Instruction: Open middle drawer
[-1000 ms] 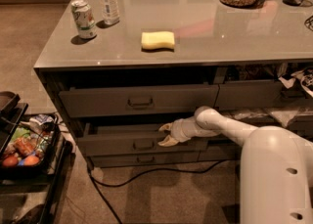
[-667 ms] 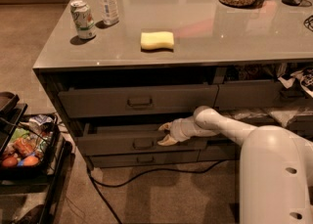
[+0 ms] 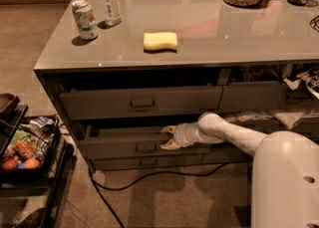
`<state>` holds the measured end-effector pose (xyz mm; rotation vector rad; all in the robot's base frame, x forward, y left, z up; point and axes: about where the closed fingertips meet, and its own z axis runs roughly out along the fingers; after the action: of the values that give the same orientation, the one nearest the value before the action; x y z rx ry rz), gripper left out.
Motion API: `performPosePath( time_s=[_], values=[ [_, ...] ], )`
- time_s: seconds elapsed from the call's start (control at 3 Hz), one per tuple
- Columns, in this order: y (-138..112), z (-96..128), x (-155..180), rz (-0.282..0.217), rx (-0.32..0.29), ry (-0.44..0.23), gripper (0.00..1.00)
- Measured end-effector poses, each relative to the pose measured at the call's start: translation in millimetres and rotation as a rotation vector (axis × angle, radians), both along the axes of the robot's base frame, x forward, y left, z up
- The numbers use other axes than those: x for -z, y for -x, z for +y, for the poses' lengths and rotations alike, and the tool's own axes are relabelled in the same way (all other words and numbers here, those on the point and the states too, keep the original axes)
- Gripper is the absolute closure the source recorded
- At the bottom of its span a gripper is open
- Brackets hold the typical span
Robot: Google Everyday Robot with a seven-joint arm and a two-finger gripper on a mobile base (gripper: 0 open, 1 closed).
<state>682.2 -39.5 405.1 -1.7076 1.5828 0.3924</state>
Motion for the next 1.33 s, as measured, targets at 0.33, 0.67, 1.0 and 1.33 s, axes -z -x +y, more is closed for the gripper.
performPosePath(
  time_s=[0.33,0.67,1.0,1.33],
  values=[
    [0.0,0.1,0.0,0.0,0.0,0.0,0.34],
    [0.0,0.1,0.1,0.0,0.0,0.0,0.21],
    [0.1,0.2,0.1,0.0,0.0,0.0,0.29],
    [0.1,0.2,0.1,0.0,0.0,0.0,0.24]
  ],
)
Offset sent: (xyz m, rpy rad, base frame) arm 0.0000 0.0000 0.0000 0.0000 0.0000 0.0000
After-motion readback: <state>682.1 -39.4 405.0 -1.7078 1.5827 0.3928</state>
